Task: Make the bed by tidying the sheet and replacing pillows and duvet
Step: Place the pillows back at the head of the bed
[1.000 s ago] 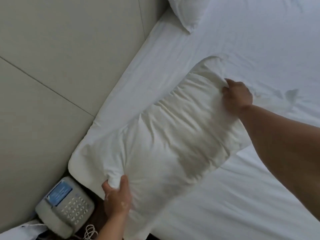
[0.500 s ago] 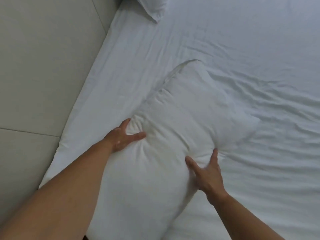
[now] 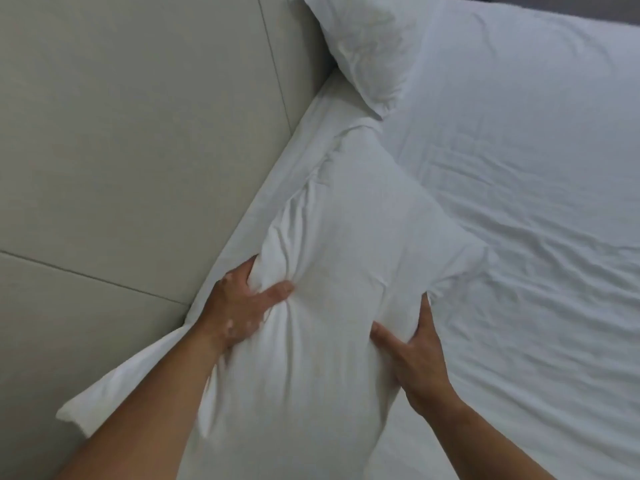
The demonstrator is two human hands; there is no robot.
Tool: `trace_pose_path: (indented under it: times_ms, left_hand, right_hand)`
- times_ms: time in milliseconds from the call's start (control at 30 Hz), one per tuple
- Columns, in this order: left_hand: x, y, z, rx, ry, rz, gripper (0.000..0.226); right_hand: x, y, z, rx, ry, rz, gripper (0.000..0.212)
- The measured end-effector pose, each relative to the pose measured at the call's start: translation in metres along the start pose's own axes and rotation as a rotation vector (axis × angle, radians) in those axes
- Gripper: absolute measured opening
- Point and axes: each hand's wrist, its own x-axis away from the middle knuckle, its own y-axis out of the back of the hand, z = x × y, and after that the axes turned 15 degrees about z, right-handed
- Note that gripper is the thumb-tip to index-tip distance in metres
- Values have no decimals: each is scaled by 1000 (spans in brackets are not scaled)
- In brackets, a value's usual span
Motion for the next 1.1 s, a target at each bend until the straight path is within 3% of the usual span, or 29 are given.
trace_pose_path:
  times_ms: [67, 167, 267, 367, 433, 567, 733, 867, 967, 1100]
  left_hand:
    - [0, 39, -2, -29, 13, -121, 55]
    - [-9, 92, 2, -75, 67, -274, 72]
    - [-32, 134, 7, -138, 72, -342, 73]
    - [-63, 155, 20, -351, 149, -229, 81]
    - [-74, 157, 38, -448, 219, -98, 104]
    - [-79, 153, 64, -479, 266, -65, 134]
    - [-82, 136, 61, -632, 371, -150, 113]
    - [-71, 152, 43, -632, 259, -270, 85]
    - [-58, 165, 36, -641, 192, -381, 81]
    - [-61, 150, 62, -598, 295, -199, 90]
  right_hand:
    - [-32, -24, 23, 6, 72, 87, 92]
    - [-83, -61, 49, -6, 163, 190, 96]
    - [-135, -94, 59, 26, 192, 259, 93]
    - [-176, -119, 38, 204, 18, 285, 100]
    - [-189, -127, 20, 346, -163, 277, 111]
    - [-179, -127, 11, 361, -177, 274, 118]
    - [-150, -126, -6, 62, -401, 418, 120]
    - [-144, -148, -4, -187, -316, 462, 85]
    - [-142, -160, -4, -249, -300, 504, 80]
    - [-141, -158, -25, -181, -332, 425, 97]
